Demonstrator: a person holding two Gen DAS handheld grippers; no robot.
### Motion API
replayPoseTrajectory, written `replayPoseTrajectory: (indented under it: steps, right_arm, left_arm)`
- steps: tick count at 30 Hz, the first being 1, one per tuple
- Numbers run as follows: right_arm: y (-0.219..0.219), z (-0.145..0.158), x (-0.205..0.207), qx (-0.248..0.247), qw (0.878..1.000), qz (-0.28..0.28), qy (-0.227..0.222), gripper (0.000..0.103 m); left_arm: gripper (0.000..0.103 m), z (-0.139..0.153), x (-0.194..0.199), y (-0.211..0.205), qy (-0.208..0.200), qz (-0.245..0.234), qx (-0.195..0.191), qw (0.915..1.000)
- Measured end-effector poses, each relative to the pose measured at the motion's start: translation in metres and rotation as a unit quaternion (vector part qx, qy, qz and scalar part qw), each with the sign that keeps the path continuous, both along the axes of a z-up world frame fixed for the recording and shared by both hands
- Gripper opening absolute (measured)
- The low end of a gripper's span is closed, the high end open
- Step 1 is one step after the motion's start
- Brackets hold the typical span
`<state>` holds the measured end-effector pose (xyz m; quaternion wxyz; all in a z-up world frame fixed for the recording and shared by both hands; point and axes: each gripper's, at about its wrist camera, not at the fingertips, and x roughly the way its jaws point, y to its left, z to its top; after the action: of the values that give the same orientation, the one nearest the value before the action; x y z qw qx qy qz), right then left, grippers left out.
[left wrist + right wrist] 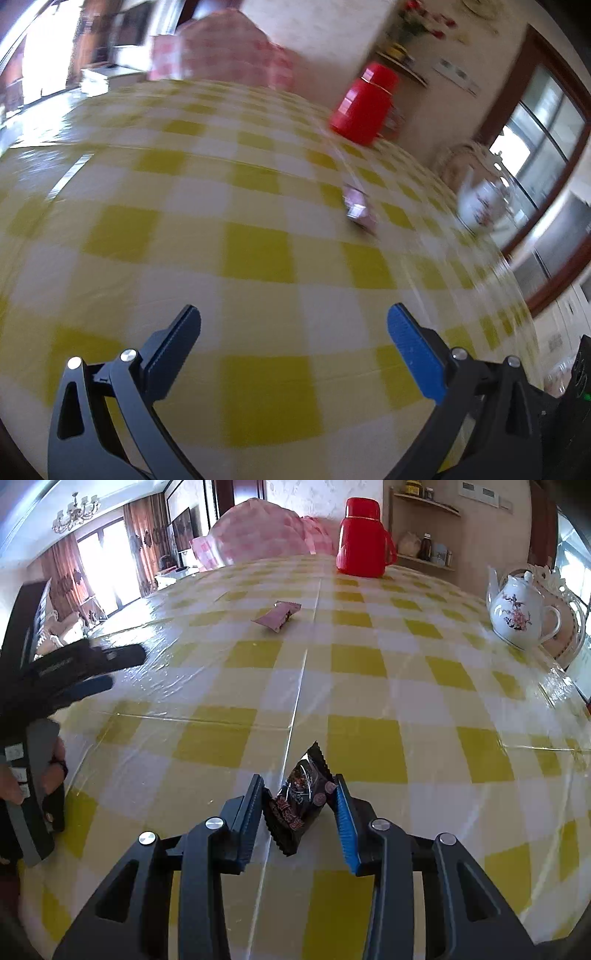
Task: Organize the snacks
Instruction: 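Grasp the pink wrapped bar with the left gripper while the right holds the black candy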
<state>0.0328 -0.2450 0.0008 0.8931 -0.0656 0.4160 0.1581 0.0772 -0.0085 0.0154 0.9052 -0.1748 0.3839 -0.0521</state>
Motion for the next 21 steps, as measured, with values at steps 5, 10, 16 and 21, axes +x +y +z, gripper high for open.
replayPoseTrajectory:
  steps: [5, 10, 16, 21]
  right_arm:
    - [-0.004, -0.002, 0.002, 0.007, 1.0, -0.01, 0.01, 0.038]
    - [-0.005, -0.004, 0.004, 0.013, 1.0, -0.01, 0.019, 0.037]
    - [-0.006, -0.005, 0.005, 0.02, 1.0, -0.006, 0.021, 0.037]
    - [-0.016, -0.004, 0.005, 0.052, 0.998, -0.007, 0.027, 0.035]
  left_arm:
    - [0.101, -0.002, 0.064, -0.046, 0.016, -0.037, 0.023, 0.9989]
    - [0.101, 0.002, 0.132, -0.081, 0.008, -0.027, 0.054, 0.9981]
    - [0.086, -0.01, 0.178, -0.098, 0.031, -0.048, 0.092, 0.9941]
    - [0.02, -0.01, 0.162, -0.09, 0.029, -0.089, 0.069, 0.9932]
